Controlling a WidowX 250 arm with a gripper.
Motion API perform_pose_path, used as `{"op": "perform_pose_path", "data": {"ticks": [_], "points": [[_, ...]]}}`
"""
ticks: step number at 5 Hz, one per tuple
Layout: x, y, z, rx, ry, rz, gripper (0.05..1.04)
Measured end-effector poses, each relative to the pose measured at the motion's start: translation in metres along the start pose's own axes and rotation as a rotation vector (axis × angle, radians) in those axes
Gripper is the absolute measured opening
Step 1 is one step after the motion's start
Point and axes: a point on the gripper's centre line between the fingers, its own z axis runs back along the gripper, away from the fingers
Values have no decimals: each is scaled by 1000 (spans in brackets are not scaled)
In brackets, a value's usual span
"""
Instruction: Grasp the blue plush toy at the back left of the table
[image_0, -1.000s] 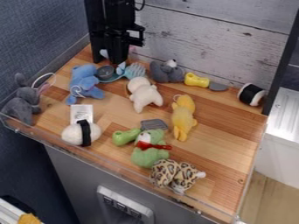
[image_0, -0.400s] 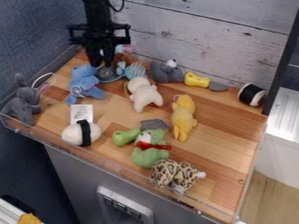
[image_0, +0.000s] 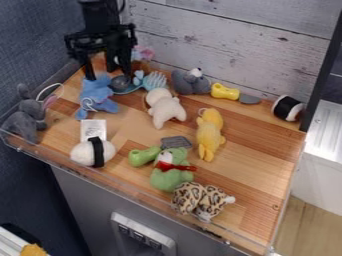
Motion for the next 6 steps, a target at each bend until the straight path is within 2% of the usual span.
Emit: {"op": "perform_pose_path", "data": {"ticks": [1, 2, 3, 5, 6], "points": [[3, 2, 1, -3, -4, 106, 1003], [11, 4, 0, -5, -19, 72, 997], [17, 2, -16, 6, -16, -65, 999], [21, -2, -34, 14, -32, -405, 999], [21, -3, -41, 20, -40, -443, 999]]}}
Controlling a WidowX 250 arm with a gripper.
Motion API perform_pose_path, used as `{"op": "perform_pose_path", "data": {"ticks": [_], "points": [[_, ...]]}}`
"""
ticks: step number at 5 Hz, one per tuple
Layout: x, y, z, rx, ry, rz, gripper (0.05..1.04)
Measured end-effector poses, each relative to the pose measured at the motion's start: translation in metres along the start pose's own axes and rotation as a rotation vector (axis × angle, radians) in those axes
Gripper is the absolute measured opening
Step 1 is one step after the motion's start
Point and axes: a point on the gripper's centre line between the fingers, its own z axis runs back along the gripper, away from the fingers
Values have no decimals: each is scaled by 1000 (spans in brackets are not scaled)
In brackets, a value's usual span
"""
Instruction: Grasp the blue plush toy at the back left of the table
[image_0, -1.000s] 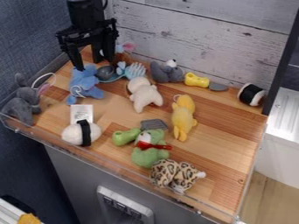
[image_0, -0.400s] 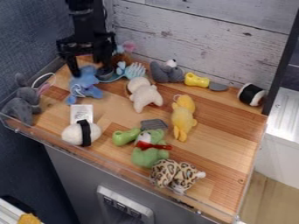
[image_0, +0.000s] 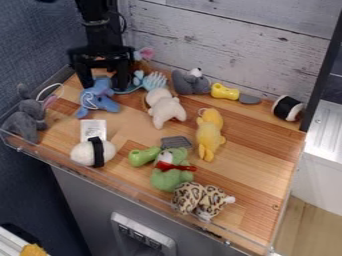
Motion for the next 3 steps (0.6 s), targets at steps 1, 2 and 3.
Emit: {"op": "perform_pose_path", "data": {"ticks": [1, 2, 3], "points": [[3, 0, -3, -2, -3, 62, 999], [9, -2, -4, -12, -9, 207, 999], [14, 0, -4, -21, -9, 360, 951]]}}
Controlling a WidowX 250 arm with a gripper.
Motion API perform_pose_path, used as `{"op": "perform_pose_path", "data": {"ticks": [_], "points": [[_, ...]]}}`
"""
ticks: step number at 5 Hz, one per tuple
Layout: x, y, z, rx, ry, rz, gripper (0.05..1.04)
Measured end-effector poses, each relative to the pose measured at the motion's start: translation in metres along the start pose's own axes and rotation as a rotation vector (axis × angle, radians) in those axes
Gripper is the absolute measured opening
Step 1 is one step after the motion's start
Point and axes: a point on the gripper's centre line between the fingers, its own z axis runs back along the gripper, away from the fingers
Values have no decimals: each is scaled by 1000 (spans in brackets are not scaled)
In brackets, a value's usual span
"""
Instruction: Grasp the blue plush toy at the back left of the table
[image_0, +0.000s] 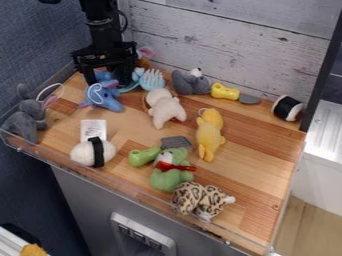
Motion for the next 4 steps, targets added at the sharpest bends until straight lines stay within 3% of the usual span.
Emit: {"op": "perform_pose_path", "data": {"ticks": [1, 2, 3, 4], "points": [[4, 3, -1, -4, 5, 90, 696], [4, 4, 0, 1, 16, 80, 432], [4, 5, 1, 10, 26, -31, 281], [4, 6, 1, 15, 24, -181, 209]]}}
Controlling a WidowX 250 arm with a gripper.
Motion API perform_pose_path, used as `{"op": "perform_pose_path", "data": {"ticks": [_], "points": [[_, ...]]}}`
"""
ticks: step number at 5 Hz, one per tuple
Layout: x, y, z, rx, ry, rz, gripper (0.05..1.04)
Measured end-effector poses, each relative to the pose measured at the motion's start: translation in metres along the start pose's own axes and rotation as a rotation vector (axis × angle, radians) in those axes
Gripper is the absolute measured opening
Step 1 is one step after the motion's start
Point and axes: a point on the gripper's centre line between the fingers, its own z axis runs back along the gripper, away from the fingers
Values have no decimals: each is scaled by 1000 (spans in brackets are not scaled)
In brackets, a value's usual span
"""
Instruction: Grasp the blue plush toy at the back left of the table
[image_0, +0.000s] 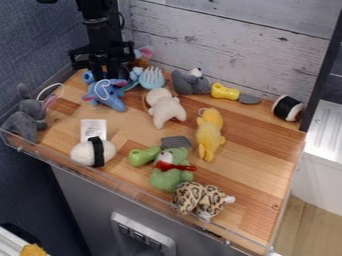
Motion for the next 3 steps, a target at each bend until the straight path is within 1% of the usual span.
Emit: {"op": "perform_pose_path", "data": {"ticks": [1, 2, 3], "points": [[1, 5, 2, 0, -3, -103, 159], [-1, 6, 1, -1, 3, -120, 129], [0, 6, 0, -2, 2, -56, 110]]}}
